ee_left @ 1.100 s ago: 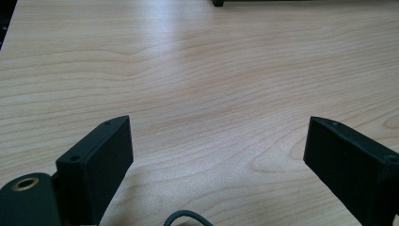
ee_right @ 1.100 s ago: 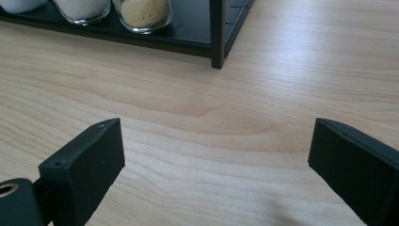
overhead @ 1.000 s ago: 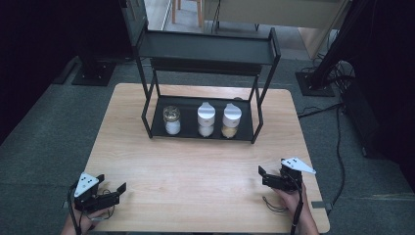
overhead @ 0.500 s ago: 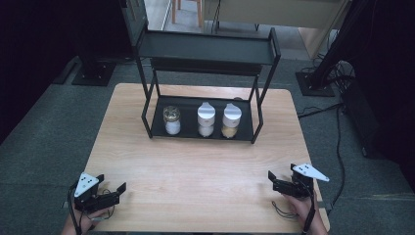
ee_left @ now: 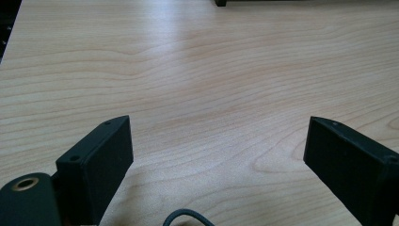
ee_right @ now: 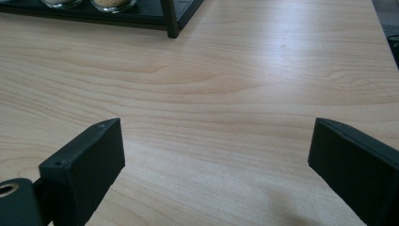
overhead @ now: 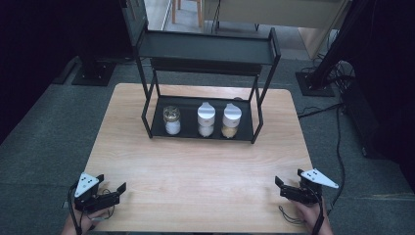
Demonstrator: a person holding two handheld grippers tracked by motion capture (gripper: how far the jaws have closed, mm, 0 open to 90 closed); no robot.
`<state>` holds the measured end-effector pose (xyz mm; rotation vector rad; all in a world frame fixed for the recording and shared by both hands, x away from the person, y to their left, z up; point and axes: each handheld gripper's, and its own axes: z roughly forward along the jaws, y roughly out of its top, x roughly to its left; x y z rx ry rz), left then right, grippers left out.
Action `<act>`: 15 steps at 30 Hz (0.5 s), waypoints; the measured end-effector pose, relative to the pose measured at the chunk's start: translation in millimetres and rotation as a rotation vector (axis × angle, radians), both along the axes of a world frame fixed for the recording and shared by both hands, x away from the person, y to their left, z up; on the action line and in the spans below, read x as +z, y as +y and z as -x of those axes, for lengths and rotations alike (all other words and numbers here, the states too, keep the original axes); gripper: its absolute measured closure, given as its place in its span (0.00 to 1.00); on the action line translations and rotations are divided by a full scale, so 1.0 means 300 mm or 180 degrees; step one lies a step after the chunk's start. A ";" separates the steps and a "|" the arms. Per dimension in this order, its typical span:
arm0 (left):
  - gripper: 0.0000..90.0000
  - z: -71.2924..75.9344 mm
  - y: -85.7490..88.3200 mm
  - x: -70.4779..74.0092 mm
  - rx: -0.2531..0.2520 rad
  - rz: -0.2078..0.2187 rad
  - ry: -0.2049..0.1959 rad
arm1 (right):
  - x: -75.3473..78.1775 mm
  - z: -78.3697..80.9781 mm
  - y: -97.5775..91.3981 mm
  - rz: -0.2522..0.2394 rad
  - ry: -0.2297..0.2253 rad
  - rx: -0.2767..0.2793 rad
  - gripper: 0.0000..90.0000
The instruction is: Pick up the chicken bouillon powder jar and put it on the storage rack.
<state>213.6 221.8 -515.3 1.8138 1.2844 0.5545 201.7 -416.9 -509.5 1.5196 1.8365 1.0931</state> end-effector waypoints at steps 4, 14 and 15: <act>0.10 0.000 0.000 0.000 0.0005 0.0002 -0.0001 | 0.001 0.015 -0.020 -0.0003 0.0002 -0.0008 0.04; 0.10 0.001 -0.002 0.000 0.0006 -0.0018 -0.0002 | -0.001 0.054 -0.076 -0.0006 0.0026 -0.0048 0.04; 0.10 0.001 -0.002 0.000 0.0006 -0.0019 -0.0003 | -0.001 0.056 -0.079 -0.0013 0.0025 -0.0055 0.04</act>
